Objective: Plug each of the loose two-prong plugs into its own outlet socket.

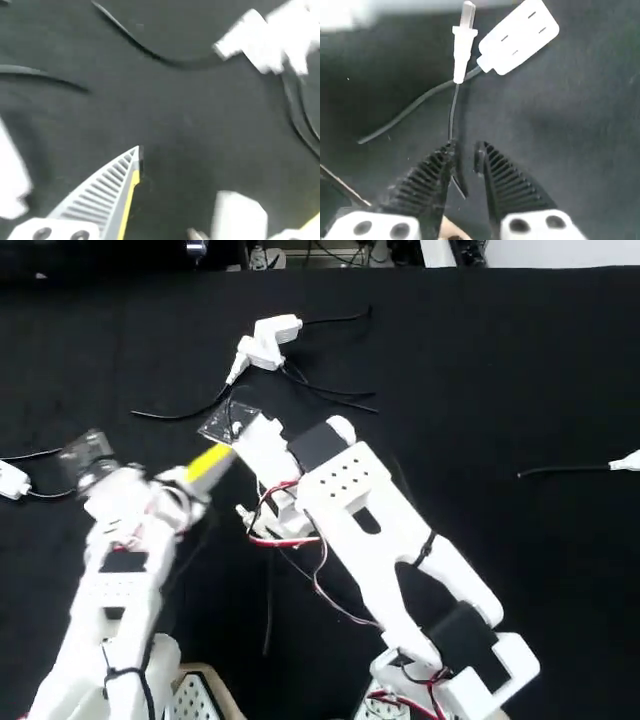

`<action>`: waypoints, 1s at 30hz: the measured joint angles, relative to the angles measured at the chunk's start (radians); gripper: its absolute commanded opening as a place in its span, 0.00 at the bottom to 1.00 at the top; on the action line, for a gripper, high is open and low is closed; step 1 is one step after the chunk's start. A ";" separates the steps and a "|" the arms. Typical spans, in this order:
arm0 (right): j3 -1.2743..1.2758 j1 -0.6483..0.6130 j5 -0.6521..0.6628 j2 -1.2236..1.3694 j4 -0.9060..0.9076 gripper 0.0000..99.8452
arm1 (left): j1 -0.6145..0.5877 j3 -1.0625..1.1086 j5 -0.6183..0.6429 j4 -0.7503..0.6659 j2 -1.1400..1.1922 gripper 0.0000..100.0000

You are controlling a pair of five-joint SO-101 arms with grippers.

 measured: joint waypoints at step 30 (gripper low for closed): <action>-0.020 -0.130 -0.140 0.344 -0.322 0.09 | -0.345 0.081 -0.127 -0.003 -0.011 0.54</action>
